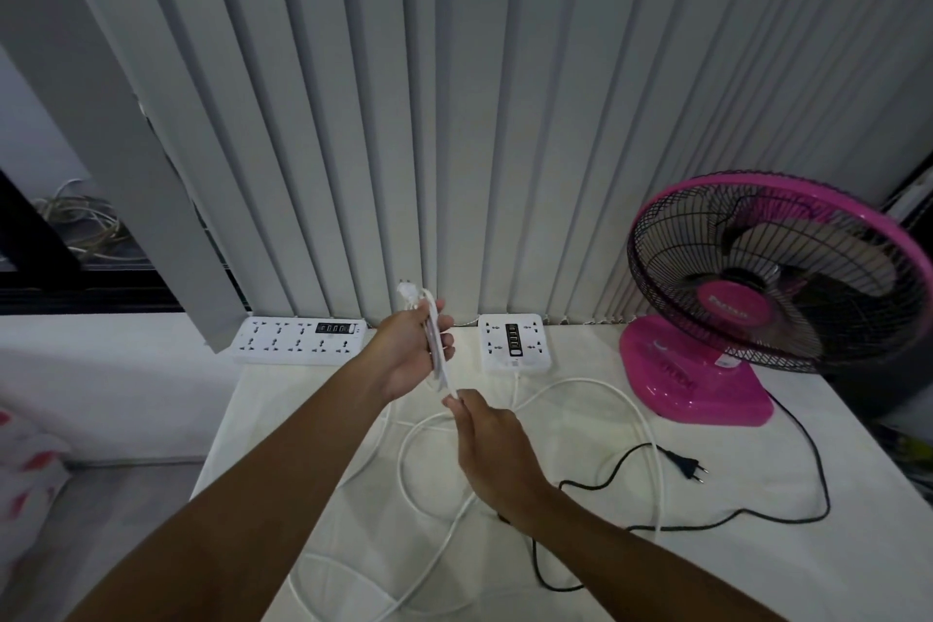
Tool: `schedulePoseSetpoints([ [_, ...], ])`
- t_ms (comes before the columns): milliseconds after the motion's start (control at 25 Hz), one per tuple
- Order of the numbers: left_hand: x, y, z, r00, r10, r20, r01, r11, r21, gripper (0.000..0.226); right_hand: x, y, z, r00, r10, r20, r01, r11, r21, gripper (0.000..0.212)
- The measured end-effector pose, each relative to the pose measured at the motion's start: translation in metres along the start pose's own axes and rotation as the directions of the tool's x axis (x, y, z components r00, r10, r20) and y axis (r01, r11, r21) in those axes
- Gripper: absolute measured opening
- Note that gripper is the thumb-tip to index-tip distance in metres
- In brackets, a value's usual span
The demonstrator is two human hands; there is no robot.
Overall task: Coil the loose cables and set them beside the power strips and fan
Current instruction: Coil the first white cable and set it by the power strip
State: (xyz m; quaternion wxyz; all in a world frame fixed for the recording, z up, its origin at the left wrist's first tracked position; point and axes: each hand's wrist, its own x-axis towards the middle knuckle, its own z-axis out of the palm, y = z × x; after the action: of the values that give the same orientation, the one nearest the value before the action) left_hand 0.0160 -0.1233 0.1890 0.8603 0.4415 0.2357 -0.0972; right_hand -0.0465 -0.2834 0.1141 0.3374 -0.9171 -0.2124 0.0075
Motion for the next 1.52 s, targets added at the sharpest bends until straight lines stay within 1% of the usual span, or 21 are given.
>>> schedulePoseSetpoints([
  [120,-0.004,0.002,0.008,0.997,0.02,0.073,-0.019,1.0,-0.006,0.024,0.01,0.009,-0.001,0.999,0.029,-0.041,-0.03,0.999,-0.025,0.035],
  [240,-0.008,0.015,0.017,0.99,0.064,0.128,-0.063,0.998,-0.013,0.027,0.013,0.025,-0.003,0.997,-0.02,-0.079,0.017,0.999,-0.033,0.03],
  [320,-0.01,0.026,0.018,0.982,0.077,0.174,-0.064,0.995,-0.081,0.03,0.011,0.041,-0.002,0.993,-0.072,-0.093,0.066,0.995,-0.069,0.029],
  [360,-0.011,0.033,0.017,0.976,0.079,0.201,-0.055,0.991,-0.123,0.031,0.009,0.051,-0.001,0.995,-0.067,-0.076,0.06,0.994,-0.086,0.032],
  [440,-0.012,0.047,0.014,0.963,0.073,0.258,-0.024,0.982,-0.187,0.032,0.003,0.073,0.001,1.0,-0.016,0.02,0.017,0.998,-0.067,0.036],
  [520,-0.015,0.059,0.007,0.95,0.059,0.308,0.0,0.982,-0.187,0.029,-0.001,0.094,0.007,0.985,0.012,0.169,-0.01,1.0,-0.008,0.03],
  [600,-0.018,0.067,0.0,0.929,0.026,0.37,0.029,0.989,-0.144,0.025,-0.002,0.107,0.012,0.929,0.044,0.368,-0.068,0.996,0.053,0.026],
  [680,-0.022,0.074,-0.004,0.892,-0.014,0.452,0.061,0.994,-0.09,0.025,-0.004,0.116,0.019,0.835,0.098,0.541,-0.166,0.983,0.078,0.025],
  [720,-0.023,0.079,-0.005,0.872,-0.031,0.488,0.062,0.997,-0.048,0.026,-0.005,0.12,0.022,0.813,0.116,0.57,-0.193,0.978,0.076,0.026],
  [800,-0.026,0.088,-0.009,0.845,-0.071,0.53,0.041,0.997,0.068,0.026,-0.005,0.127,0.026,0.832,0.159,0.532,-0.26,0.958,0.12,0.027],
  [880,-0.027,0.093,-0.016,0.829,-0.129,0.544,0.028,0.981,0.19,0.023,0.003,0.125,0.022,0.854,0.272,0.444,-0.415,0.87,0.265,0.026],
  [920,-0.027,0.093,-0.02,0.826,-0.164,0.54,0.029,0.968,0.251,0.021,0.009,0.121,0.017,0.839,0.355,0.412,-0.512,0.772,0.377,0.025],
  [1000,-0.024,0.085,-0.025,0.842,-0.239,0.483,0.036,0.919,0.393,0.022,0.028,0.109,-0.001,0.759,0.526,0.383,-0.641,0.504,0.579,0.024],
  [1080,-0.019,0.069,-0.027,0.893,-0.275,0.357,0.044,0.842,0.538,0.026,0.053,0.092,-0.023,0.708,0.604,0.365,-0.618,0.28,0.735,0.023],
  [1120,-0.016,0.059,-0.027,0.921,-0.262,0.289,0.04,0.8,0.599,0.028,0.066,0.08,-0.034,0.717,0.601,0.354,-0.577,0.227,0.784,0.023],
  [1160,-0.013,0.049,-0.026,0.946,-0.231,0.227,0.031,0.761,0.648,0.031,0.077,0.067,-0.043,0.744,0.576,0.338,-0.542,0.226,0.809,0.024],
  [1200,-0.01,0.039,-0.025,0.967,-0.186,0.174,0.018,0.732,0.681,0.033,0.086,0.052,-0.052,0.785,0.534,0.314,-0.51,0.271,0.816,0.025],
  [1280,-0.002,0.022,-0.018,0.993,-0.074,0.091,-0.008,0.731,0.682,0.036,0.092,0.023,-0.06,0.88,0.414,0.233,-0.419,0.443,0.793,0.025],
  [1400,0.005,0.008,-0.01,0.998,0.065,-0.022,-0.043,0.836,0.547,0.042,0.078,-0.01,-0.052,0.978,0.198,0.065,-0.191,0.727,0.66,0.023],
  [1440,0.007,0.006,-0.008,0.996,0.085,-0.041,-0.055,0.877,0.477,0.044,0.069,-0.016,-0.044,0.99,0.136,0.023,-0.121,0.784,0.609,0.024],
  [1520,0.01,0.006,-0.005,0.995,0.088,-0.055,-0.067,0.947,0.313,0.047,0.048,-0.023,-0.026,0.998,0.064,-0.015,-0.045,0.832,0.554,0.026],
])
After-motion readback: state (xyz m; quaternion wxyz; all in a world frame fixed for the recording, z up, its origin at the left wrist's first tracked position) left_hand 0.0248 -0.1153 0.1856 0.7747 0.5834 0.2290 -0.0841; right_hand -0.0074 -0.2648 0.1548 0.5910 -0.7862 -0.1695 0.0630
